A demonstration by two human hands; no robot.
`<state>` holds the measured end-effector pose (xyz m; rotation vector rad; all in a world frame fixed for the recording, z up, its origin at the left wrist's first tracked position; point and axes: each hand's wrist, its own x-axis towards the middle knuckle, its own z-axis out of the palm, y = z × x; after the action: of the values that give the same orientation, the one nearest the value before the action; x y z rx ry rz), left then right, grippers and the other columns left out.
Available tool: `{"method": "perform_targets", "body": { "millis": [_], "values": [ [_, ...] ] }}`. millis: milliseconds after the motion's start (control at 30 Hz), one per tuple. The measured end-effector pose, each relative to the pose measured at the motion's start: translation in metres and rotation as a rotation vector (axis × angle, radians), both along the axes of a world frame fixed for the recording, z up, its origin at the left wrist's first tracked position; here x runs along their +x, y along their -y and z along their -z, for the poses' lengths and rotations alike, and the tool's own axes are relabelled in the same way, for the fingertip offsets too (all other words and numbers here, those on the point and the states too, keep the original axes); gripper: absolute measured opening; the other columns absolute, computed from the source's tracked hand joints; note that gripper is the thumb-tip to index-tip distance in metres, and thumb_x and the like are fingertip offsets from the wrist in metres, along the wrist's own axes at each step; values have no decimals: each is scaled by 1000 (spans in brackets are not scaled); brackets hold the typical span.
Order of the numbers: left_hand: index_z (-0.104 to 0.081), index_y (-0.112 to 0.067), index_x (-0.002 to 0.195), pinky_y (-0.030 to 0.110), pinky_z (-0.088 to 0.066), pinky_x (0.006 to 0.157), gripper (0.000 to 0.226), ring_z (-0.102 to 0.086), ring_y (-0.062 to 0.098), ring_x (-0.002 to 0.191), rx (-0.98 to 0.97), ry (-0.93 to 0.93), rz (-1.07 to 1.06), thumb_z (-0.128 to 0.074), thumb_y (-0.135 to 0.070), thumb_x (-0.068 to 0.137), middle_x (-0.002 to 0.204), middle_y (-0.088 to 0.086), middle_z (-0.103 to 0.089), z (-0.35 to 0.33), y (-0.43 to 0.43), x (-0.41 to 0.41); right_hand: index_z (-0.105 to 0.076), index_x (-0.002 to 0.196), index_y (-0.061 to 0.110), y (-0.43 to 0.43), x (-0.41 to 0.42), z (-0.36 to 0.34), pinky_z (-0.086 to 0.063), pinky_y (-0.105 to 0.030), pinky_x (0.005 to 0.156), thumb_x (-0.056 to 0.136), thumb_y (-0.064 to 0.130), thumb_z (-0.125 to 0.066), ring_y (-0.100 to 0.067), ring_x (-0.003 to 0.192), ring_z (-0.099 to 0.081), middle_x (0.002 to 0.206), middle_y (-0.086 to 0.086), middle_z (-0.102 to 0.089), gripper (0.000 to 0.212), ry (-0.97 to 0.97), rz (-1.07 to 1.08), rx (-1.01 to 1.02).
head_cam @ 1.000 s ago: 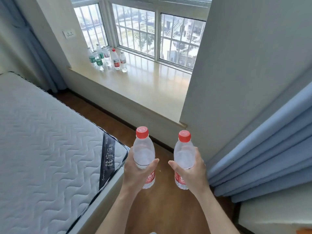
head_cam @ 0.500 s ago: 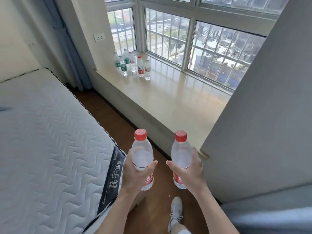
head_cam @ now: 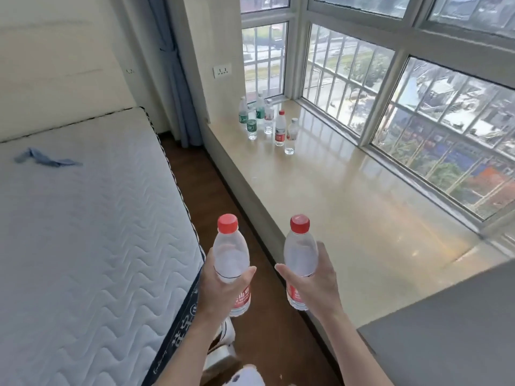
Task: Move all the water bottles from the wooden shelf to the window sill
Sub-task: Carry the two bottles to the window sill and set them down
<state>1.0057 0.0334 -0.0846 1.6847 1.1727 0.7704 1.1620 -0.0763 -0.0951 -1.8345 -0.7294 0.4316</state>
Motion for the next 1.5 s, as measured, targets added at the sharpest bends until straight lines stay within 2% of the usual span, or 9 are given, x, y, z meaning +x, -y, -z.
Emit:
{"method": "perform_targets", "body": {
  "millis": [167,333,500,700,867,1000,1100,1233,1500],
  "values": [
    [-46,-35,130,49,-52,98,95,-59,22,112,-20,-14,-109,-71,-78,49,120,-7,-61,12,-42,18,-48,113,39,-52,25,14,-52,-22,75,66,52,-86,-3,97,-60,100,22,-58,61,-35,-93,-32],
    [-48,-31,128,44,-52,97,88,-60,20,107,-56,12,-181,-73,-65,51,116,-7,-61,23,-96,41,-49,112,39,-120,56,17,-51,-19,73,63,58,-83,-5,95,-62,100,18,-60,63,-42,-176,-45],
    [-44,-43,117,15,-43,83,68,-58,6,101,-71,80,-219,-77,-48,58,107,-23,-56,25,-178,71,-50,108,39,-213,88,16,-49,-18,71,67,41,-89,1,91,-60,94,21,-61,57,-42,-248,-74],
    [-51,-29,124,33,-53,92,73,-61,20,104,-56,86,-239,-78,-47,58,111,-5,-63,13,-302,89,-51,110,35,-348,118,-1,-49,-20,71,68,40,-89,-6,89,-62,95,15,-61,58,-50,-280,-59],
    [-52,-36,114,16,-48,81,62,-62,16,100,-45,130,-277,-78,-44,58,105,-11,-64,0,-385,98,-50,109,36,-440,129,-7,-49,-21,68,69,38,-89,-4,85,-62,90,22,-60,55,-78,-321,-32],
    [-51,-39,115,19,-50,84,70,-62,11,102,-48,147,-274,-72,-58,51,106,-13,-63,1,-433,107,-49,120,35,-487,132,0,-49,-18,71,71,38,-88,-7,93,-62,99,19,-59,63,-71,-372,-36],
    [-51,-44,110,16,-49,81,63,-60,-1,101,-42,163,-268,-72,-57,52,103,-18,-63,5,-471,116,-50,116,36,-526,141,5,-47,-12,68,71,35,-89,-4,92,-62,99,17,-60,60,-71,-392,-30],
    [-50,-41,112,13,-48,80,64,-59,-2,102,-37,146,-259,-76,-53,54,104,-17,-62,10,-525,129,-49,112,41,-581,156,10,-46,-8,68,67,40,-86,-4,90,-61,100,13,-60,58,-90,-414,-19],
    [-47,-41,116,11,-45,81,69,-60,9,102,8,78,-231,-78,-49,55,107,-19,-59,15,-675,189,-52,118,42,-736,216,27,-54,-25,75,67,43,-87,-11,95,-64,101,18,-62,62,-96,-404,10]
  ]
}}
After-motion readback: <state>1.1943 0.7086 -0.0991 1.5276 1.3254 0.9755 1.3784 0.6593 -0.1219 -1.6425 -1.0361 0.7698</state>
